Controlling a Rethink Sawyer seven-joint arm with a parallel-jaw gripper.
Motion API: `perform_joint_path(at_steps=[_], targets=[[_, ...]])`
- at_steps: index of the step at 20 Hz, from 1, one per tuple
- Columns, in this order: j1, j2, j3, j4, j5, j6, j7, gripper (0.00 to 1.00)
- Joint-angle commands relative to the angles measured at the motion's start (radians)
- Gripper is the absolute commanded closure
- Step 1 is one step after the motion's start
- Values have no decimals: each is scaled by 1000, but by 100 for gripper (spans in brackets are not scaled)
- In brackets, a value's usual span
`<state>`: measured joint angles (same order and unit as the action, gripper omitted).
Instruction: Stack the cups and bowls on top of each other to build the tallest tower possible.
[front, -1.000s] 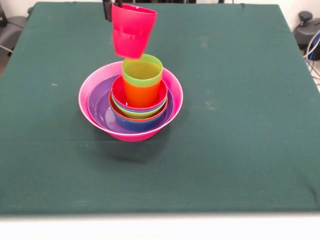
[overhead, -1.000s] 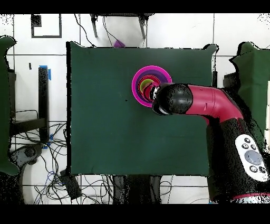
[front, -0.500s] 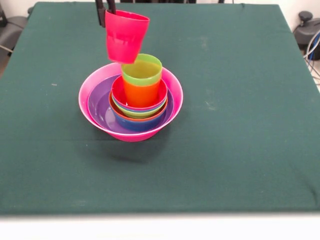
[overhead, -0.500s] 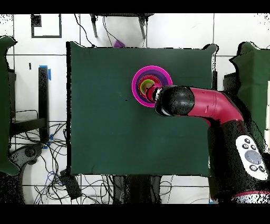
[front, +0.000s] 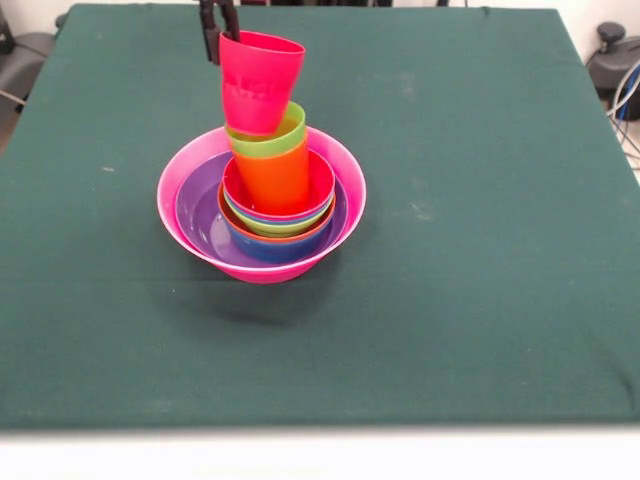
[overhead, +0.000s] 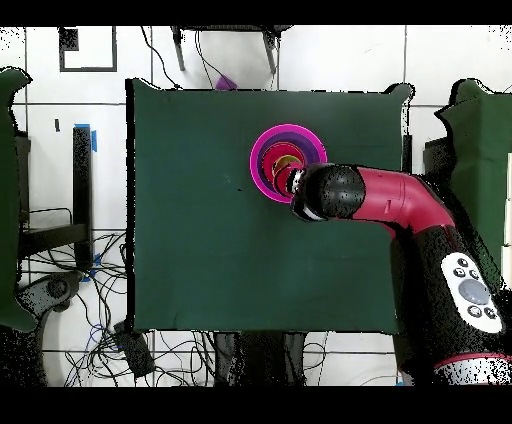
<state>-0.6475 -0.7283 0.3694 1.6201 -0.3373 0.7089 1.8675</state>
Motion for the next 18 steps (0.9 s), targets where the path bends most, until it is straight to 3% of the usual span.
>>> perform_joint_path(at_steps=[1,18], targets=[[43,52,-27,-9,-4,-27,88,100],[57,57,-29,-29,0,-18,90,100]])
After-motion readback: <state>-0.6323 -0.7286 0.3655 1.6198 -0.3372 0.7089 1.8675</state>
